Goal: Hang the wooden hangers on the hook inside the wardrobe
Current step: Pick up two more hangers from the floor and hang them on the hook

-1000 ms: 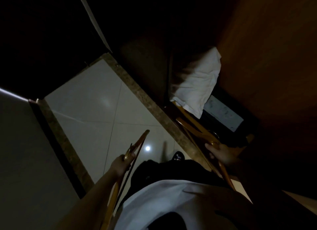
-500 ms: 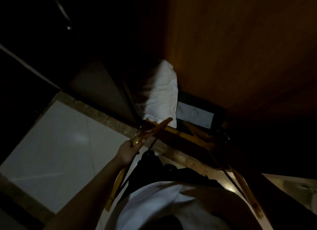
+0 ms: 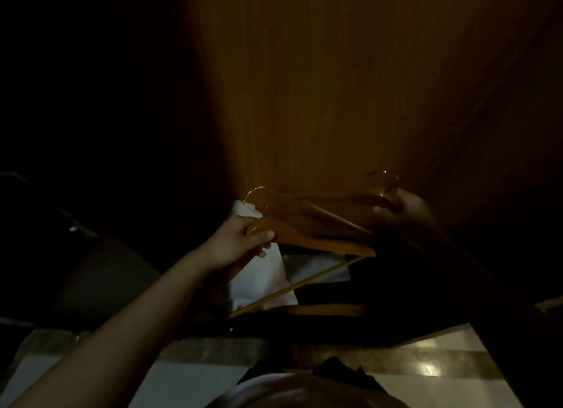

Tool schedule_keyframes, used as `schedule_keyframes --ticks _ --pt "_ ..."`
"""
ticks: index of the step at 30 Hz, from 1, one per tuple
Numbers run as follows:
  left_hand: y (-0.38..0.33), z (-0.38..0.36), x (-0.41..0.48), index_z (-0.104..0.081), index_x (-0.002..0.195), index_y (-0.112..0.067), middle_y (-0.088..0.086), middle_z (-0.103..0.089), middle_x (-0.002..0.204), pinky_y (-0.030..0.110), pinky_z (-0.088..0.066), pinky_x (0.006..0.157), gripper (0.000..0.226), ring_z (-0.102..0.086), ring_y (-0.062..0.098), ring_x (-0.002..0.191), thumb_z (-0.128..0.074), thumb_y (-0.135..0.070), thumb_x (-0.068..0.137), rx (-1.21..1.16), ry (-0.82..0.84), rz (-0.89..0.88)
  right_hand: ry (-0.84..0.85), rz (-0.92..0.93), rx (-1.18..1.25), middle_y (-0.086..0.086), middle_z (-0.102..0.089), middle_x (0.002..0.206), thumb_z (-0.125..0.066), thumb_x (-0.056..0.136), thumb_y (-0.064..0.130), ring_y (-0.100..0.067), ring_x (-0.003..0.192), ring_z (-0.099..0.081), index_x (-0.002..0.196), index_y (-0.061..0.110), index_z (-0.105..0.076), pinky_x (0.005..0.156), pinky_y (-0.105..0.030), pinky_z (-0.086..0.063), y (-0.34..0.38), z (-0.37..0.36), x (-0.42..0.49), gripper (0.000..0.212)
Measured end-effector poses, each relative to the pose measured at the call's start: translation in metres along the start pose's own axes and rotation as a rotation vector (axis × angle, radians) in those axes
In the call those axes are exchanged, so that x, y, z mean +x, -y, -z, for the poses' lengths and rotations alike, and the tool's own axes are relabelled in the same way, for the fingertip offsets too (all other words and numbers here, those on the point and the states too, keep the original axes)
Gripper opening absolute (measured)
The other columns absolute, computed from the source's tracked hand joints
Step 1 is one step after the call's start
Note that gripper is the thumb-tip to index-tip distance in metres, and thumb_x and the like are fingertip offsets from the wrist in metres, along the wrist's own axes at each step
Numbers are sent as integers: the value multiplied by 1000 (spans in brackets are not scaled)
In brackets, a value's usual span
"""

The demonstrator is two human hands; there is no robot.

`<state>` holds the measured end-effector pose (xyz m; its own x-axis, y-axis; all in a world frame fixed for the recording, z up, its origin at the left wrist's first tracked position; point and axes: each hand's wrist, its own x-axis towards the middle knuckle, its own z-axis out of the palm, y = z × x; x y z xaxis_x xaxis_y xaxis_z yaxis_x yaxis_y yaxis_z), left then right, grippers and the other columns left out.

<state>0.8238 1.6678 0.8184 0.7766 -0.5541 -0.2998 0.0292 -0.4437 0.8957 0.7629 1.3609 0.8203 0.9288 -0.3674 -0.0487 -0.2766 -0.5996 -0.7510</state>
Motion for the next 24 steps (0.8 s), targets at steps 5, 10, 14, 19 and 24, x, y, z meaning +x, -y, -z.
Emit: schedule_keyframes --ticks 5,10,14,19,24 --pt "-68 12 23 -66 81 -13 -2 -72 69 18 -52 61 10 -67 6 64 -60 -17 88 99 22 -195 1 124 33 3 -61 113 -64 85 16 -13 106 -57 121 15 -56 96 -34 -45 43 46 18 37" --pt "-141 23 29 -66 91 -2 12 -70 79 28 -53 63 20 -66 20 71 -63 -21 85 71 -90 -344 -131 310 20 10 -58 98 -65 84 12 -14 97 -57 120 13 -55 76 -18 -46 87 97 37 38" --pt "-195 33 26 -67 88 -5 13 -68 77 27 -50 60 20 -64 21 68 -63 -24 84 116 -180 -475 -232 429 20 2 -59 107 -67 82 22 -23 103 -57 118 22 -50 88 -46 -52 118 138 50 40" --pt "-258 51 13 -67 92 -2 11 -70 80 27 -50 62 25 -67 24 68 -59 -25 84 172 -291 -638 -293 601 15 5 -54 125 -64 83 31 -23 116 -53 126 33 -40 98 -52 -45 155 181 59 48" --pt "-310 68 0 -66 98 -13 5 -70 90 19 -54 62 18 -69 16 78 -57 -23 87 184 -358 -726 -332 732 49 1 -47 138 -63 86 24 -23 125 -47 136 30 -33 105 -51 -40 198 219 69 59"
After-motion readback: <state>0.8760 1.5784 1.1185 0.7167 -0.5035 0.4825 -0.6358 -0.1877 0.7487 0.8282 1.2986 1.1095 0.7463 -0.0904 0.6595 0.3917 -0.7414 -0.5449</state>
